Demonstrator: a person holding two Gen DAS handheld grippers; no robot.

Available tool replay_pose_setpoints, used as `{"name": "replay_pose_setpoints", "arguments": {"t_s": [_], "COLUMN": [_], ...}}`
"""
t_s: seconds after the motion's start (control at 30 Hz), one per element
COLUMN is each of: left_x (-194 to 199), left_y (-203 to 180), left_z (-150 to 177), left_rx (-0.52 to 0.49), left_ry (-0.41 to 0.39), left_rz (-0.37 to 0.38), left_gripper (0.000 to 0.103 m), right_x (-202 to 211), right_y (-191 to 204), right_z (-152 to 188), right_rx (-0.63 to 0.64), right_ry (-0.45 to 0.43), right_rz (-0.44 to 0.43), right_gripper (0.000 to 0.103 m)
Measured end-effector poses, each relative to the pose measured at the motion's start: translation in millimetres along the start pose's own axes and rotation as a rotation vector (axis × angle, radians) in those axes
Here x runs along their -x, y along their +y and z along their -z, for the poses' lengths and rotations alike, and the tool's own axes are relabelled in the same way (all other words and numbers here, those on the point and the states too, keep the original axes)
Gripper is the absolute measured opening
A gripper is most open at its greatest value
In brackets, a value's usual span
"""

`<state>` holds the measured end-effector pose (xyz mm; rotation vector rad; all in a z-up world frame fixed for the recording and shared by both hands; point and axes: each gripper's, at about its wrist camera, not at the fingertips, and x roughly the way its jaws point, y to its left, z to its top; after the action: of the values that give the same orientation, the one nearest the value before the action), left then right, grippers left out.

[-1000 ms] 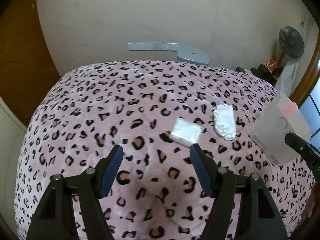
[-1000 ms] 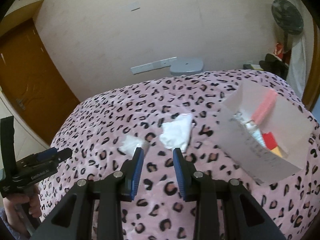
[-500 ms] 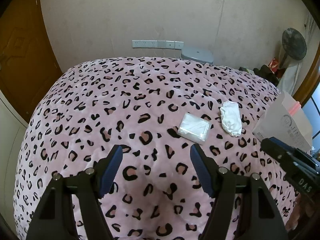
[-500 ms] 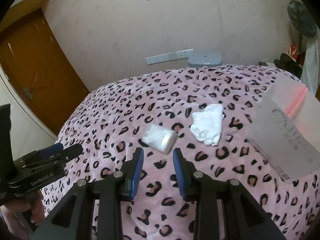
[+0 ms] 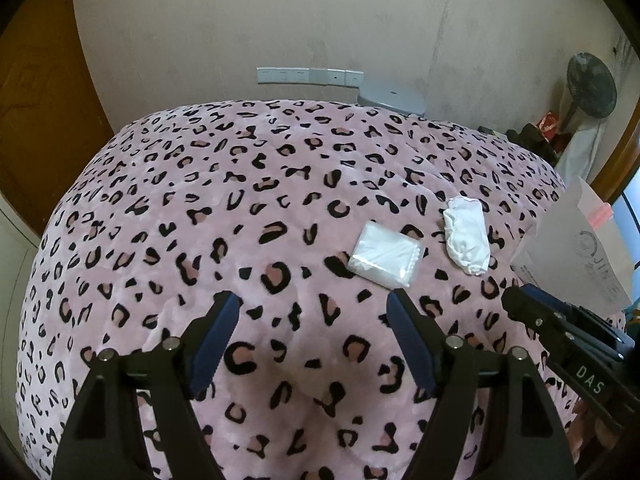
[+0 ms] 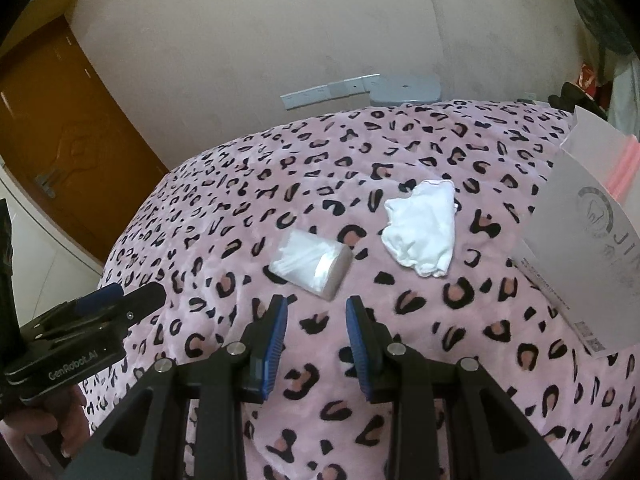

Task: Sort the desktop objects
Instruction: 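Withdraw both tools from the bag toward the clear packet and white cloth, then grasp clear plastic packet with left gripper while right gripper grasps white cloth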

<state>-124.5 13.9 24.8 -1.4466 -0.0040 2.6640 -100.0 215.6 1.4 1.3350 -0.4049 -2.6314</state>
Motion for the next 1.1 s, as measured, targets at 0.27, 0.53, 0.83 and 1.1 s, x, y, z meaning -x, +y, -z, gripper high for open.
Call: {"name": "replay_pose_setpoints", "arguments": {"t_s": [0.27,0.53,0.83,1.1], "left_x": [-11,-19,-42,-102], "left_y": [-19,-31,-26,-43], "left_z": [-10,-17,-31,-39], "left_rx": [-0.031,-0.048,-0.033,-0.073], "left_ry": [-0.002,-0.002,-0.004,0.084], "left_rz": [0.008,0.014,0.019,0.073], "left_gripper": [0.077,0.078,0.092,0.093], "right_x": [-4,-6,-14,-62], "right_y": [-15,-26,-46,-79], "right_z": [-10,-16,-26,-49], "right_rx": [-0.017,-0.029,-0.052,-0.162], "right_ry": [-0.011,-0.024,-0.043,0.039], "right_rz": [0.020,0.031,0.074,0.091], "right_gripper": [0.031,0.031,0.040,0.046]}}
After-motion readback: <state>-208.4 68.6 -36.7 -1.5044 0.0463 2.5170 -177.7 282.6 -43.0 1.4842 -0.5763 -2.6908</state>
